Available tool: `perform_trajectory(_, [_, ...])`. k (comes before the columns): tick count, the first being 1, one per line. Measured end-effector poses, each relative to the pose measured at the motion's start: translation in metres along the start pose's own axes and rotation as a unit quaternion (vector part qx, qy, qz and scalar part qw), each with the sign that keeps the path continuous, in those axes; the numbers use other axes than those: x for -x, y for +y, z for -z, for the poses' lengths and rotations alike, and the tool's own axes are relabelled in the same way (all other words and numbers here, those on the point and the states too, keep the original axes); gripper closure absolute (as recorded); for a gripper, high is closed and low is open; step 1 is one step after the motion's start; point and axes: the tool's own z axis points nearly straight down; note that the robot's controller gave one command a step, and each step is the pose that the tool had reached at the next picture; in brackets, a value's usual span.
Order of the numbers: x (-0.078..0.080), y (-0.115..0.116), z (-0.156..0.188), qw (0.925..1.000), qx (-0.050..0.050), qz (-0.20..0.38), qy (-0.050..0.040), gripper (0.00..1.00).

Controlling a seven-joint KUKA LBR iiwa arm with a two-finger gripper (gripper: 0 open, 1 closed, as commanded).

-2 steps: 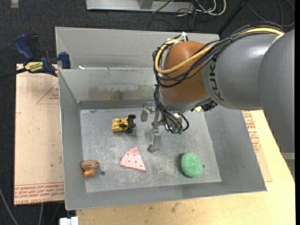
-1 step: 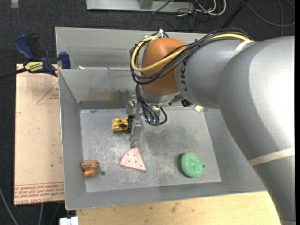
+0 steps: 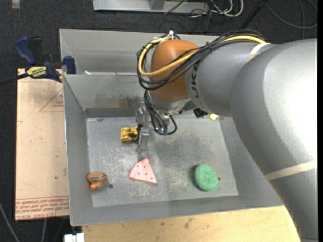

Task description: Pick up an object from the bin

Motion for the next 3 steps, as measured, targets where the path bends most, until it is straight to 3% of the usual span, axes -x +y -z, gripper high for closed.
perform_trajectory(1, [0.005,0.007,0.013,0.9997,0.001,0.023,-0.004,0.0])
perform_trajectory(2, [0.002,0.006,-0.02,1.0,0.001,-0.006,-0.0014,0.0])
perform_trajectory(3, [0.002,0.012,-0.018,0.9979,0.001,0.065,-0.0024,1.0])
